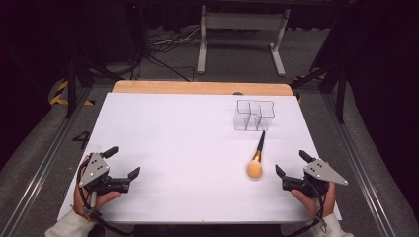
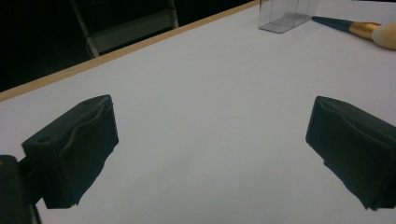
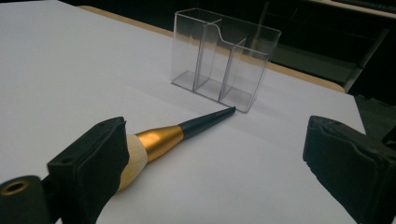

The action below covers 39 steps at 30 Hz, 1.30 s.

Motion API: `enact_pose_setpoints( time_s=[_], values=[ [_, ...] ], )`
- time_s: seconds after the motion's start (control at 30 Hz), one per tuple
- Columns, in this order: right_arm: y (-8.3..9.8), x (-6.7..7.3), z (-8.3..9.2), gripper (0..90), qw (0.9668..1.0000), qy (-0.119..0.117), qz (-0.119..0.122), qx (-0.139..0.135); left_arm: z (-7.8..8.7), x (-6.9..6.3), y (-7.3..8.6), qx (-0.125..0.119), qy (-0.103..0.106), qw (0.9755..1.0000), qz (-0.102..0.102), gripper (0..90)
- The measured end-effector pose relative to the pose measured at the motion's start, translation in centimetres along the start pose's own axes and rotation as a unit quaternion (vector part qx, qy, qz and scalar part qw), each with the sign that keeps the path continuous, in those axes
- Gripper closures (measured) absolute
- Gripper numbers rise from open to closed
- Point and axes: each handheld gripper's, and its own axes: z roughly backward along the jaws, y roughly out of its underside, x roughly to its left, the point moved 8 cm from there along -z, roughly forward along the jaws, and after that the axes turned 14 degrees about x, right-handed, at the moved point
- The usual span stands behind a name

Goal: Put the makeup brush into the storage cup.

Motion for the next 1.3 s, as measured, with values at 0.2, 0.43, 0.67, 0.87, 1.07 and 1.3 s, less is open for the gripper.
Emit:
enact_pose_setpoints(
  time_s=[0.2, 0.43, 0.67, 0.87, 1.07, 1.3],
  values=[
    [0.7, 0.1, -0.6, 8.1, 0.9993, 0.003, -0.005, 0.036, 0.3, -0.1, -0.3, -0.015, -0.015, 0.9998, -0.006, 4.0],
    [-0.1, 0.3, -0.7, 8.7, 0.9981, -0.007, -0.006, 0.061, 0.4, 0.0, 0.2, -0.008, -0.004, 1.0, 0.0, 4.0],
    [-1.2, -0.1, -1.0, 9.8, 0.9951, -0.027, -0.031, 0.09, 0.1, -0.1, 0.3, 0.003, -0.002, 1.0, 0.001, 4.1],
    [-3.0, -0.1, -1.9, 11.7, 0.9856, -0.06, -0.056, 0.148, -0.1, -0.1, 0.4, 0.008, -0.002, 0.9999, 0.007, 4.5],
    [-4.9, 0.6, -3.4, 12.7, 0.976, -0.058, -0.05, 0.204, 0.0, 0.0, 0.4, 0.008, -0.002, 0.9999, 0.008, 4.7],
    [-6.0, 1.0, -6.3, 12.7, 0.959, -0.057, -0.05, 0.273, -0.1, -0.1, 0.4, 0.009, 0.006, 0.9999, 0.009, 4.7]
  ],
)
